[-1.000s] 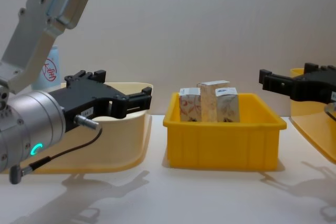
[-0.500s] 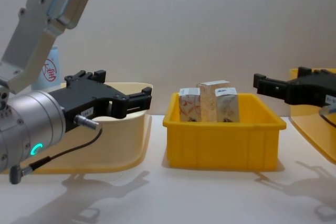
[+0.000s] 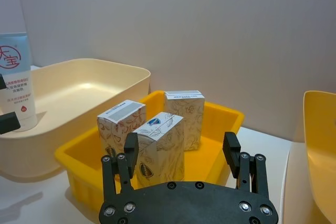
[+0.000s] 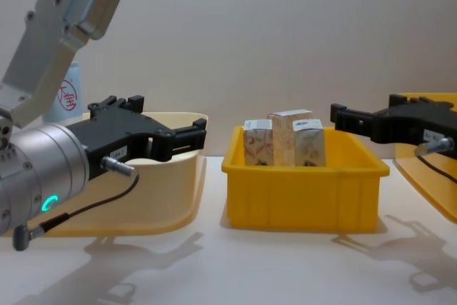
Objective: Bimanual collaborative sorting of washing and personal care products
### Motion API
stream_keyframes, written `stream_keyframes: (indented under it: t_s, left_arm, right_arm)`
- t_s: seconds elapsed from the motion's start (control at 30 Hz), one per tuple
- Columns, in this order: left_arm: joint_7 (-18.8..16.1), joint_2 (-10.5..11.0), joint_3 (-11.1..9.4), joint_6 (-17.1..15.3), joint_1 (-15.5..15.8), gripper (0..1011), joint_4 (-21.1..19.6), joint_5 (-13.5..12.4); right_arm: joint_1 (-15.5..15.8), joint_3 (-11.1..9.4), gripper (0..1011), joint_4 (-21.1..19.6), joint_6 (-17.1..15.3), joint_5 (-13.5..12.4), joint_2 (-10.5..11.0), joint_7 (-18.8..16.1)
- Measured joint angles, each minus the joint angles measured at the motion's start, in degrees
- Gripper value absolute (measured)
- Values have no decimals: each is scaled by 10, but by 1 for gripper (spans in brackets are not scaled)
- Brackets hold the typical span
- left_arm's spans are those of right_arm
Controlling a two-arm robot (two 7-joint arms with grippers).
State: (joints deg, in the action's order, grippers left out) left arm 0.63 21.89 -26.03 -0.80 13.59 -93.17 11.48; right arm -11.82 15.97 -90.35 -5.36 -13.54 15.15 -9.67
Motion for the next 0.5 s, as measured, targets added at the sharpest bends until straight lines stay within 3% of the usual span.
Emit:
stream_keyframes:
  t_s: [0.5]
  left_arm:
    - [0, 0, 0, 0, 0, 1002, 0, 0]
  right_arm:
    - [-31, 7, 1001, 33, -11, 18, -21, 4]
